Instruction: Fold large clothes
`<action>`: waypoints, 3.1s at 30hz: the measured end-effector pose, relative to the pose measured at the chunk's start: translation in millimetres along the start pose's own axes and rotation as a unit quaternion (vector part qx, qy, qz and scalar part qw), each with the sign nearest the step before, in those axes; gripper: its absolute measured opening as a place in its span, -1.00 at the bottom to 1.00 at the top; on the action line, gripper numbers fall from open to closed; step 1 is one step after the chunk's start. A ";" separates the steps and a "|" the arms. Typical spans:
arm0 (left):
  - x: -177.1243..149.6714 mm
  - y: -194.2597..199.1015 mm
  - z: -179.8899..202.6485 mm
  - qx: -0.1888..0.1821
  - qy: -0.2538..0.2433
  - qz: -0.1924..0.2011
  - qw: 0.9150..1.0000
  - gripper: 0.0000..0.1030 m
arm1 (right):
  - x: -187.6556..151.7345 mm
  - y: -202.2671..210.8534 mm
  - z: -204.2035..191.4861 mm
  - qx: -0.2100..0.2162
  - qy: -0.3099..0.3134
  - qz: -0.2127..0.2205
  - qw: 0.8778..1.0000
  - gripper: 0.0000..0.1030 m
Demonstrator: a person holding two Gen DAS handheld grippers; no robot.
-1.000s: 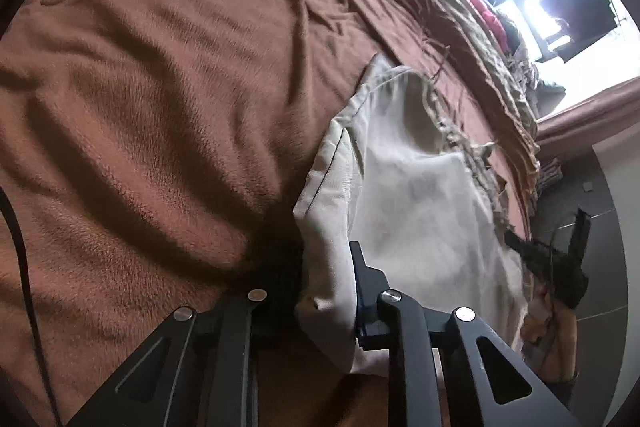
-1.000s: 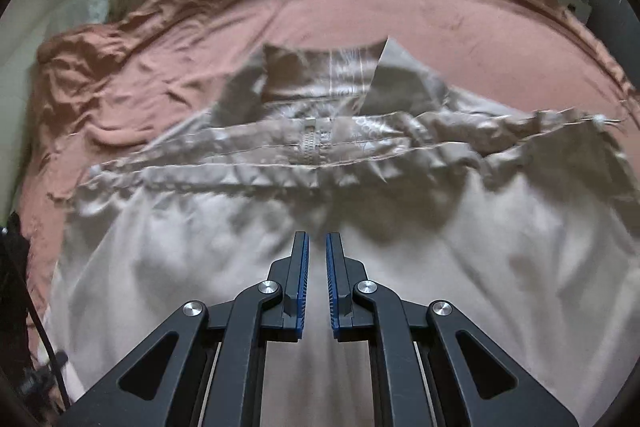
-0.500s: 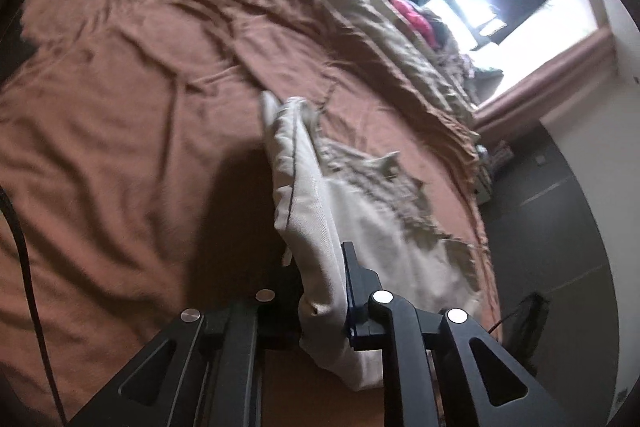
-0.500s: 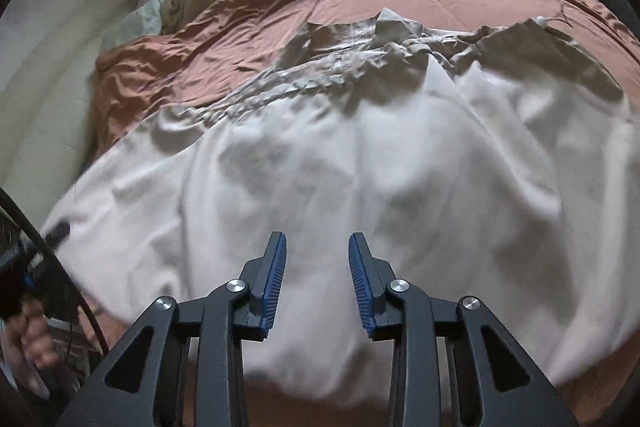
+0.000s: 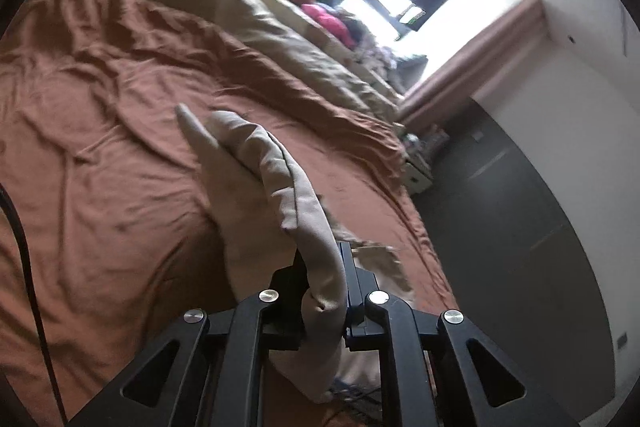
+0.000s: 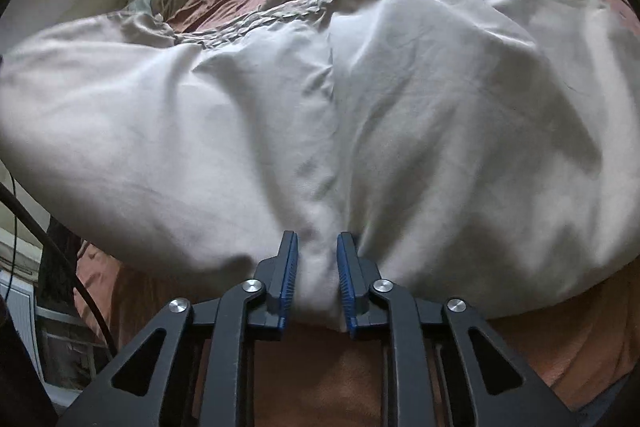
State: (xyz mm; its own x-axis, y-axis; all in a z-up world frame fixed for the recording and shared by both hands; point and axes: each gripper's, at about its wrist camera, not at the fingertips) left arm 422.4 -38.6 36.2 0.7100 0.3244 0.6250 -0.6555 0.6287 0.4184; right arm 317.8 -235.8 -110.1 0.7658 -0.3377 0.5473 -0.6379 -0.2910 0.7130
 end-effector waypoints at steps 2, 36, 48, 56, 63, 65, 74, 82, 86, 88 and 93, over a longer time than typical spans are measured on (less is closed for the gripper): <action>2.1 -9.2 19.3 -0.022 -0.015 -0.004 1.000 -0.75 | -1.3 -1.2 2.0 0.005 -0.004 -0.001 1.000 -0.68; -94.5 -249.1 241.1 -0.123 -0.098 -0.205 0.966 -0.75 | -31.0 200.6 167.9 -0.022 -0.177 0.166 0.970 -0.66; -136.0 -239.9 244.3 -0.150 -0.153 -0.281 0.936 0.54 | -32.1 217.6 195.1 -0.017 -0.218 0.188 0.957 0.27; -103.6 -207.8 174.4 -0.063 -0.135 -0.242 0.959 0.54 | 8.8 183.1 209.5 -0.018 -0.172 0.151 0.973 0.27; -91.0 -191.1 107.8 0.001 -0.090 -0.209 0.974 0.53 | 71.2 147.4 216.3 -0.026 -0.107 0.102 0.989 0.27; -89.5 -186.7 87.5 0.019 -0.071 -0.200 0.977 0.53 | 86.3 136.7 219.1 -0.025 -0.096 0.087 0.991 0.27; -102.7 -176.8 19.7 0.071 -0.012 -0.182 0.981 0.53 | 141.8 83.5 226.1 -0.017 -0.065 0.024 0.997 0.27; -137.4 -197.6 -17.6 0.096 0.025 -0.215 0.972 0.53 | 170.3 36.2 233.4 0.019 -0.082 -0.025 0.996 0.27; -150.5 -206.3 -24.3 0.098 0.030 -0.233 0.967 0.48 | 176.4 19.1 236.5 0.033 -0.088 -0.046 0.995 0.20; -153.7 -208.9 -23.9 0.094 0.028 -0.239 0.966 0.40 | 180.1 21.1 232.4 0.024 -0.070 -0.044 0.996 -0.42; -154.7 -210.1 -15.0 0.082 0.021 -0.245 0.966 -0.04 | 179.8 35.1 211.2 -0.002 -0.010 -0.019 1.000 -0.92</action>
State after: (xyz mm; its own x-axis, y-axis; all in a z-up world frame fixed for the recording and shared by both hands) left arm 454.1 -210.3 -158.3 0.9529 0.0467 0.2997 -0.2676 0.5942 0.7585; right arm 415.9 -495.9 -79.2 0.7880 -0.3450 0.5100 -0.6075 -0.3006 0.7352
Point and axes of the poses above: each gripper's, at about its wrist camera, not at the fingertips, and y roughly against the way its jaws point, z to its right, x to its top, and after that the axes turned 5 degrees about z, right-handed
